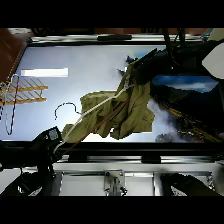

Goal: Fold the shirts.

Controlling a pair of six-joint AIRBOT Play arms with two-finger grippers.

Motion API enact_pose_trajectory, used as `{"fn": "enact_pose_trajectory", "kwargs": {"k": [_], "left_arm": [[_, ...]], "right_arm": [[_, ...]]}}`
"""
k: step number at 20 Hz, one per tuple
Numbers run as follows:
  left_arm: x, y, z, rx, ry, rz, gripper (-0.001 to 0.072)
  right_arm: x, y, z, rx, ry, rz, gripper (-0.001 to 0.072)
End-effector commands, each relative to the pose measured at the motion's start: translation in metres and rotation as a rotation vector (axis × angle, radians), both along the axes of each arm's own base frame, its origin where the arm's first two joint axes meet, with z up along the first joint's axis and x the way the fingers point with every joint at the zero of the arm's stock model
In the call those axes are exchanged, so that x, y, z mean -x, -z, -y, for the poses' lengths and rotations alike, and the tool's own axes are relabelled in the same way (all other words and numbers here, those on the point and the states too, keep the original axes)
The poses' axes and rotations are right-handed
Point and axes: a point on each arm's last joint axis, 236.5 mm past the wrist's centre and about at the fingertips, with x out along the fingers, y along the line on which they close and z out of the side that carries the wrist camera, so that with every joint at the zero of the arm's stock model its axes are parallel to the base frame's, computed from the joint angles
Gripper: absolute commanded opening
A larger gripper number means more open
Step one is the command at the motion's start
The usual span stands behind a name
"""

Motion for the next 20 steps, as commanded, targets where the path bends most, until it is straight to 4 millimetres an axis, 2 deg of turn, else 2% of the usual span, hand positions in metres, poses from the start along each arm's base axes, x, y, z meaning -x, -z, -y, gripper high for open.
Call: {"fn": "enact_pose_trajectory", "kwargs": {"k": [1,4,6,10,16,20], "left_arm": [[0.003,-0.005,-0.014,-0.043,-0.024,0.008,0.0046],[-0.003,-0.004,-0.011,-0.034,-0.025,0.022,0.0046],[-0.009,0.001,-0.005,-0.032,-0.005,0.027,0.0045],[-0.027,0.007,0.029,0.036,0.048,0.041,0.0045],[-0.072,0.029,0.069,0.104,-0.033,0.031,0.0046],[-0.090,0.035,0.076,0.125,-0.098,0.041,0.0046]], "right_arm": [[-0.005,-0.002,0.006,0.052,-0.015,0.049,0.0066],[-0.007,-0.004,0.006,0.064,-0.025,0.067,0.0067],[-0.006,-0.010,-0.003,0.054,-0.076,0.104,0.0067],[-0.004,-0.034,-0.031,-0.025,-0.186,0.205,0.0067],[0.026,-0.057,-0.071,-0.250,-0.296,0.146,0.0067],[0.035,-0.054,-0.075,-0.262,-0.324,0.108,0.0066]]}}
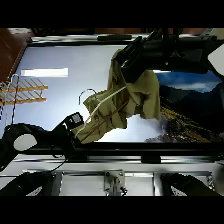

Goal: Fold the shirts.

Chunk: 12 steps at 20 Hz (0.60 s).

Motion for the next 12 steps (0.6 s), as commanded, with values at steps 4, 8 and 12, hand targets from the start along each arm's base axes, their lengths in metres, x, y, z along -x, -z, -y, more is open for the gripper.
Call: {"fn": "enact_pose_trajectory", "kwargs": {"k": [4,8,12], "left_arm": [[-0.039,-0.008,0.016,0.096,-0.125,0.075,0.0046],[-0.038,-0.010,0.020,0.117,-0.131,0.070,0.0046],[-0.038,-0.010,0.021,0.120,-0.130,0.067,0.0046]], "right_arm": [[0.011,-0.003,-0.009,-0.043,-0.038,-0.042,0.0067],[0.018,0.004,-0.009,-0.036,-0.046,-0.094,0.0066],[0.022,0.024,-0.001,0.018,-0.015,-0.182,0.0067]]}}
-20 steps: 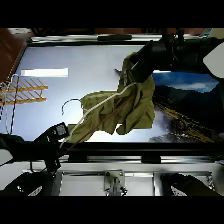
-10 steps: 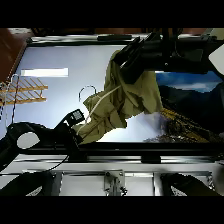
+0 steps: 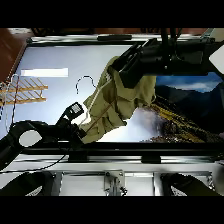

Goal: Fold the shirts.

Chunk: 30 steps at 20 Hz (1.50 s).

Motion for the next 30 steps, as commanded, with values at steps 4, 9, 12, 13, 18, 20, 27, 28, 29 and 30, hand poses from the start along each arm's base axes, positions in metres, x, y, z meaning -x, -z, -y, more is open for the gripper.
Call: {"fn": "enact_pose_trajectory", "kwargs": {"k": [4,9,12,13,18,20,27,28,29,30], "left_arm": [[0.005,0.002,-0.001,-0.007,0.007,-0.022,0.0046],[0.005,0.002,-0.001,-0.007,0.004,-0.024,0.0046],[0.009,0.004,-0.003,-0.018,0.013,-0.036,0.0046],[0.010,0.005,-0.004,-0.024,0.017,-0.042,0.0046],[0.017,0.012,-0.014,-0.089,0.066,-0.047,0.0046],[0.014,0.017,-0.024,-0.139,0.072,-0.031,0.0046],[0.020,0.025,-0.037,-0.212,0.124,-0.039,0.0046],[0.019,0.024,-0.036,-0.210,0.124,-0.036,0.0046],[0.019,0.024,-0.035,-0.207,0.127,-0.032,0.0046],[0.020,0.025,-0.034,-0.212,0.150,-0.028,0.0046]], "right_arm": [[0.016,0.026,0.000,0.019,0.007,-0.197,0.0410],[0.015,-0.007,0.032,0.032,0.122,-0.050,0.0590],[-0.013,-0.028,0.133,0.151,0.543,0.078,0.0589],[-0.020,-0.023,0.181,0.250,0.706,0.085,0.0585],[-0.028,0.082,0.261,0.463,0.737,-0.344,0.0502],[-0.040,0.103,0.252,0.588,0.471,-0.279,0.0502],[-0.051,0.099,0.173,0.671,-0.185,0.156,0.0501],[-0.048,0.104,0.170,0.722,-0.228,0.164,0.0501],[-0.047,0.109,0.168,0.770,-0.265,0.178,0.0501],[-0.047,0.115,0.163,0.809,-0.307,0.194,0.0501]]}}
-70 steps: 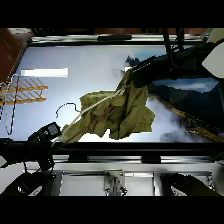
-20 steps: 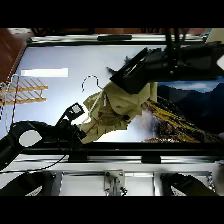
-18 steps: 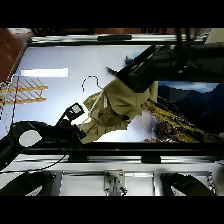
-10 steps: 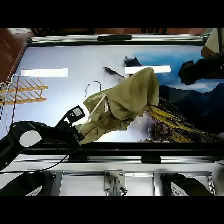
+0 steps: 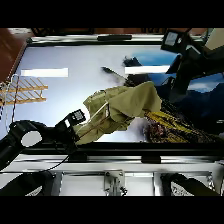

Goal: Fold the shirts.

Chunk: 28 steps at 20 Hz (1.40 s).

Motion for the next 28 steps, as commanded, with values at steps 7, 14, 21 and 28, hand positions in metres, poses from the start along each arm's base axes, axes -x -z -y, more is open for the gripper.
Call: {"fn": "enact_pose_trajectory", "kwargs": {"k": [7,14,21,28], "left_arm": [[0.007,0.004,0.003,-0.024,0.068,0.000,0.0046],[-0.014,-0.010,0.002,-0.028,0.061,0.101,0.0046],[-0.026,-0.022,0.003,-0.029,0.071,0.157,0.0050],[-0.057,-0.029,-0.033,-0.186,0.028,0.286,0.0585]], "right_arm": [[0.008,0.058,-0.049,0.167,-0.312,-0.093,0.0501],[0.022,0.072,-0.052,0.163,-0.349,-0.185,0.0501],[0.033,0.087,-0.048,0.180,-0.359,-0.276,0.0067],[0.040,0.080,-0.049,0.151,-0.300,-0.297,0.0065]]}}
